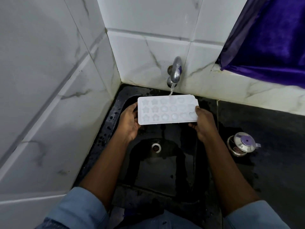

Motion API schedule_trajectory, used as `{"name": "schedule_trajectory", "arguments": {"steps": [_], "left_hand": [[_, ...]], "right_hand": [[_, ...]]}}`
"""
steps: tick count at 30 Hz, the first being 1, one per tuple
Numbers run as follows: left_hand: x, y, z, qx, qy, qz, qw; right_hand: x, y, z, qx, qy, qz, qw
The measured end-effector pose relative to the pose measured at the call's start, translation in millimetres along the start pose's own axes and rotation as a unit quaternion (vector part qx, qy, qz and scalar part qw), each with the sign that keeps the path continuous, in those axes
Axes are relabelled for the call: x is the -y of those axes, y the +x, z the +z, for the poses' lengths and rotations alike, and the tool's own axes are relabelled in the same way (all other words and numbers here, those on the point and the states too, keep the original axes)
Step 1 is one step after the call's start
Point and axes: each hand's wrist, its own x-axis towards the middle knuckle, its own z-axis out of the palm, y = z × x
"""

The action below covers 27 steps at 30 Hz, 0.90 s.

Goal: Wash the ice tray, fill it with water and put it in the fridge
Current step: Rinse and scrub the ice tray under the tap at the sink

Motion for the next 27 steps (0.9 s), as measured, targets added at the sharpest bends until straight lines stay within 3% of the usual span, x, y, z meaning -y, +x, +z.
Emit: {"name": "schedule_trajectory", "arguments": {"steps": [6,16,27], "left_hand": [[-12,9,-22,-0.019,-0.035,0.010,0.999],[-38,15,-42,-0.049,-0.101,0.025,0.993],[-40,27,-24,-0.008,-0.067,0.039,0.997]], "right_hand": [[8,-6,33,0.030,-0.014,-0.004,0.999],[18,-6,82,0.099,0.030,0.073,0.992],[27,17,71,0.068,0.111,0.106,0.986]]}}
